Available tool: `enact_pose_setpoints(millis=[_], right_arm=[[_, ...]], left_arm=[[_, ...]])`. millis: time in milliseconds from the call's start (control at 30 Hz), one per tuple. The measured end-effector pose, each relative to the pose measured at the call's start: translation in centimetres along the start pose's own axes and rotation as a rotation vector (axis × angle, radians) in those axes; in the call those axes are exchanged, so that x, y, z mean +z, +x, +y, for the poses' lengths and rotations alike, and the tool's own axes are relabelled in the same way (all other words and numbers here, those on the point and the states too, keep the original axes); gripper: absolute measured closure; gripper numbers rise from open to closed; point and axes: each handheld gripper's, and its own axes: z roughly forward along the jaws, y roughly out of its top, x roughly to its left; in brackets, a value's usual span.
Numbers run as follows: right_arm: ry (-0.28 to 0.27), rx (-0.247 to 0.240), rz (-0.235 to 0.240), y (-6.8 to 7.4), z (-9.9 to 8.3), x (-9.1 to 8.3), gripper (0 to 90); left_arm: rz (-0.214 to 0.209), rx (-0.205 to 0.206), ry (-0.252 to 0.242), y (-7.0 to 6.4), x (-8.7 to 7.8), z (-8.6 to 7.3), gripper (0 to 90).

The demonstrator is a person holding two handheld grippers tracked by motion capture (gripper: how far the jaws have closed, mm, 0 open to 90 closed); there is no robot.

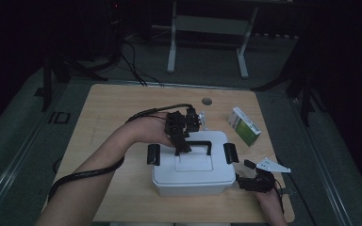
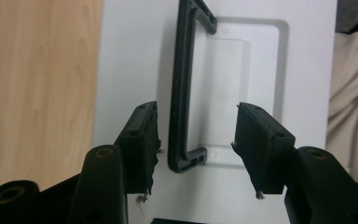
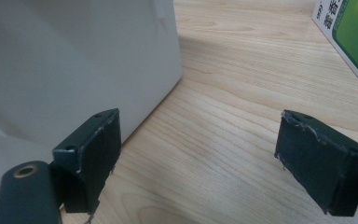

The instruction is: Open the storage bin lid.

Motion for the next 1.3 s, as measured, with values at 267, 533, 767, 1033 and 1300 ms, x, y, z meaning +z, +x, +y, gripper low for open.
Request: enact_pose_setpoints(millis=[267, 533, 767, 1033, 1300], right_arm=[[-0.003, 0.000, 0.007, 0.0, 0.0, 0.0, 13.9], [-0.005, -0.001, 0.015, -0.1, 0.0, -0.1, 13.9], [-0.004, -0.005, 0.020, 0.1, 0.1, 0.0, 13.9], [-0.005, -0.005, 0.020, 0.0, 0.1, -0.1, 13.9], [-0.003, -0.003, 0.022, 0.0, 0.0, -0.1, 13.9]], left_arm=[[-0.011, 0.010, 0.064, 0.4, 0.9, 1.2, 49.7], [-0.052, 0.041, 0.098, 0.7, 1.8, 1.4, 56.8], [-0.073, 0.036, 0.130, 0.9, 2.5, 2.0, 64.1], [-0.061, 0.040, 0.154, 0.7, 3.0, 2.5, 76.5], [-0.084, 0.031, 0.171, 0.6, 3.0, 2.9, 82.9]])
